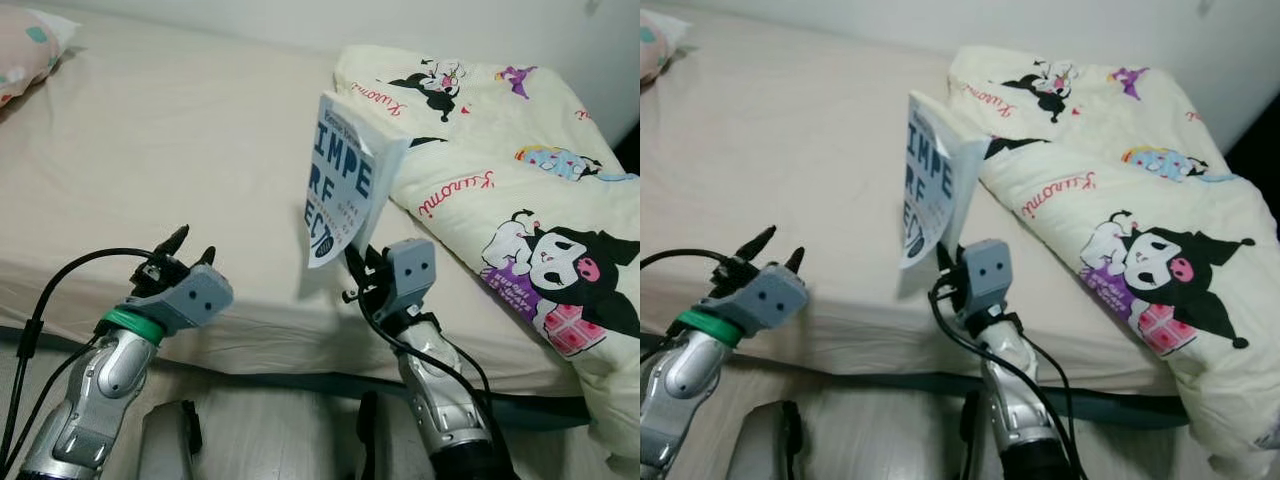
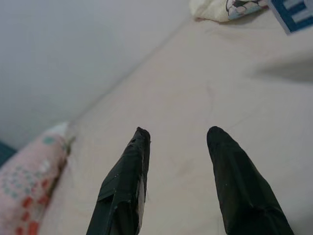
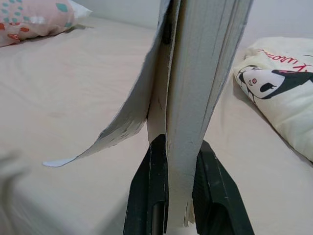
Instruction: Clean up the room
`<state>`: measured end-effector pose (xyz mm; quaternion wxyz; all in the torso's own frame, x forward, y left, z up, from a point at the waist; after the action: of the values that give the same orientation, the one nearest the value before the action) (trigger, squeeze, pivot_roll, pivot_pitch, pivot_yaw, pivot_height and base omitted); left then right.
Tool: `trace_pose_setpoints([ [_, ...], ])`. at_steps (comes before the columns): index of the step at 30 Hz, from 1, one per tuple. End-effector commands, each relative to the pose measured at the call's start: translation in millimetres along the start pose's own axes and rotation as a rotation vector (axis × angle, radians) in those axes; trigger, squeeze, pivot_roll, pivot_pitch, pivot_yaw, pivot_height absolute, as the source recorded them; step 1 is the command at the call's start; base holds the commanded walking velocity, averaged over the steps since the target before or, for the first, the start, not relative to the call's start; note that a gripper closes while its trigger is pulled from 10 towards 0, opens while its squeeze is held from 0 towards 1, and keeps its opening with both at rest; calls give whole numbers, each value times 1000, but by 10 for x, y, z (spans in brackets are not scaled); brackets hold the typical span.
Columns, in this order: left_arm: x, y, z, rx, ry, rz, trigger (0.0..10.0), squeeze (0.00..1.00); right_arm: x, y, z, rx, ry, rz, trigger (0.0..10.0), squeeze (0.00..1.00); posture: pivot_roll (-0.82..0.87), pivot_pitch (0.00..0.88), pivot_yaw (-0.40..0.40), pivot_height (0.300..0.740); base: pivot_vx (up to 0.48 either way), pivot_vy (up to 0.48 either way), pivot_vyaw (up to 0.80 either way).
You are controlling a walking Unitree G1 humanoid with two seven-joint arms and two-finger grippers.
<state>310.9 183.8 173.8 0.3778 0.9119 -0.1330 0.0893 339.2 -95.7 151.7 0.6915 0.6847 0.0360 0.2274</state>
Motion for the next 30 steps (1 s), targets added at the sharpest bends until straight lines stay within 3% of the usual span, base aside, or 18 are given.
trace_pose_setpoints([
  [1, 1, -18, 6, -37, -3, -20, 10000, 0, -28, 29, 29, -8, -17, 16, 10000, 0, 81, 63, -48, 560, 0, 0, 0],
  [30, 11, -64, 20, -116, 6, -63, 10000, 0, -32, -7, 37, -16, -33, 4, 10000, 0, 77, 58, -42, 655, 0, 0, 0],
])
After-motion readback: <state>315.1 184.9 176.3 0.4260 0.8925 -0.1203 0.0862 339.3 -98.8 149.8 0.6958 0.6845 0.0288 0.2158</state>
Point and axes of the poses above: a point about 5 cm out from each wrist's last joint towards the gripper, its own x axis pointing out of the wrist towards the gripper, its own y axis along the axis of the wrist's last joint, z = x × y, the point moved 2 cm from there along x, pointing out of the wrist towards the gripper, and after that the axes turned 1 degree about x, right-handed, at the moved point
